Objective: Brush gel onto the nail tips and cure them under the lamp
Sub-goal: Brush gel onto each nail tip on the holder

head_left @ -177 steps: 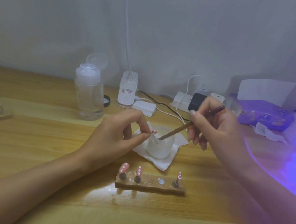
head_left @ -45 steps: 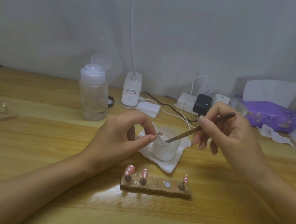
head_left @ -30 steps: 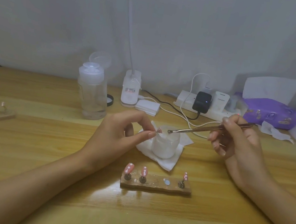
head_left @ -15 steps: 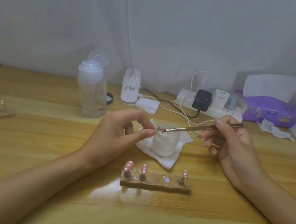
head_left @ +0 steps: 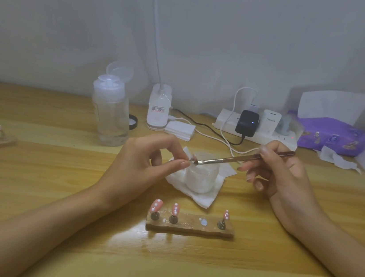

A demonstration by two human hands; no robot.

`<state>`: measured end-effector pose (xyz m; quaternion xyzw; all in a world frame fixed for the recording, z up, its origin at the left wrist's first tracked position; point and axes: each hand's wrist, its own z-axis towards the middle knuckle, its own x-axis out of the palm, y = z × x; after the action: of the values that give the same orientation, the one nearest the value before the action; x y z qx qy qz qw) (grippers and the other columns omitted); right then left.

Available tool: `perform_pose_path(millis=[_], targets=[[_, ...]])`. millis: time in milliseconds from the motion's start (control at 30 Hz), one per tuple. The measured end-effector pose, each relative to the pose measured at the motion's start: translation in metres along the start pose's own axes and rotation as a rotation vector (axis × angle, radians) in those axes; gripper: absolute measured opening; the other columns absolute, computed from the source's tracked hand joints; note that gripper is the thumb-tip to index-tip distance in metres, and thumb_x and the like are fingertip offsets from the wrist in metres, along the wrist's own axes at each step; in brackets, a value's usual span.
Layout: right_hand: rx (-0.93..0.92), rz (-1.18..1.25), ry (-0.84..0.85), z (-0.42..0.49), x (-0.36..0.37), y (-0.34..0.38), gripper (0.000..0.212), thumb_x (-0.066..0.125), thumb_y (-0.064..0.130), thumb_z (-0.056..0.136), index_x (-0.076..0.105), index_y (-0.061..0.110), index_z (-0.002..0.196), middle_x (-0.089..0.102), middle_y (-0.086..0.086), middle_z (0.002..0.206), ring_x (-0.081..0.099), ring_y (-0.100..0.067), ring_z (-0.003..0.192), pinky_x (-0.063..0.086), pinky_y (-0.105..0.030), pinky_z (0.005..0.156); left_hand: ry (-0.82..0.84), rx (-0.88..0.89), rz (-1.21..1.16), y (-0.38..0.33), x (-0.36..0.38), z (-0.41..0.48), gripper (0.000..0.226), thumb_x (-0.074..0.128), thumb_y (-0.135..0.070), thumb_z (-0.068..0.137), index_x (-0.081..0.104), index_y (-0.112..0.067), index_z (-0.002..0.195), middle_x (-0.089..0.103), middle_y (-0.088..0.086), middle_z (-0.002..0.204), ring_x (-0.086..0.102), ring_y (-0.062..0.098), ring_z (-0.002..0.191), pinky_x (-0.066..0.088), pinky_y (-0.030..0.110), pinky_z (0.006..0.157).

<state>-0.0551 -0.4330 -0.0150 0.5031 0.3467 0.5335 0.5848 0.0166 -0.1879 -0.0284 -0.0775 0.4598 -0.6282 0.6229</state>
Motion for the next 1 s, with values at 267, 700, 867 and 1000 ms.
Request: perform_pose_path(millis=[267, 700, 867, 1000], targets=[[0.000, 0.001, -0.002, -0.0002, 0.0018, 0.0000, 0.021, 0.058, 0.036, 0.086, 0.059, 0.030, 0.066, 0.073, -0.010, 0.074, 0.059, -0.013, 0.052, 0.038, -0.017, 0.043, 0.000, 0.020, 0.011, 0.0026, 0.0006, 0.0000, 0.010, 0.075, -0.028, 0.086, 0.070, -0.021, 0.082, 0.067, -0.018, 0.087, 0.044, 0.007, 0.048, 0.034, 0.007, 0.055], [-0.013, 0.022, -0.027, 0.0015, -0.0004, -0.0011, 0.019, 0.061, 0.039, 0.085, 0.059, 0.030, 0.068, 0.074, -0.010, 0.075, 0.058, -0.013, 0.052, 0.040, -0.018, 0.044, -0.023, 0.064, 0.106, 0.0028, 0.0010, 0.0008, 0.006, 0.070, -0.030, 0.086, 0.067, -0.026, 0.082, 0.064, -0.010, 0.090, 0.046, 0.016, 0.051, 0.034, 0.016, 0.055], [0.008, -0.004, -0.028, 0.0027, -0.0009, -0.0027, 0.020, 0.061, 0.039, 0.085, 0.055, 0.023, 0.074, 0.074, -0.013, 0.078, 0.059, -0.014, 0.052, 0.040, -0.018, 0.044, -0.024, 0.070, 0.135, 0.0022, 0.0007, 0.0007, 0.005, 0.070, -0.028, 0.086, 0.068, -0.026, 0.083, 0.063, -0.010, 0.090, 0.046, 0.015, 0.053, 0.035, 0.019, 0.055], [-0.018, 0.014, -0.009, 0.0028, -0.0007, -0.0028, 0.021, 0.058, 0.038, 0.088, 0.058, 0.029, 0.070, 0.074, -0.011, 0.076, 0.058, -0.014, 0.052, 0.039, -0.018, 0.044, -0.021, 0.081, 0.148, 0.0016, 0.0007, 0.0010, 0.005, 0.069, -0.028, 0.087, 0.067, -0.026, 0.083, 0.063, -0.011, 0.090, 0.046, 0.015, 0.054, 0.036, 0.018, 0.055]])
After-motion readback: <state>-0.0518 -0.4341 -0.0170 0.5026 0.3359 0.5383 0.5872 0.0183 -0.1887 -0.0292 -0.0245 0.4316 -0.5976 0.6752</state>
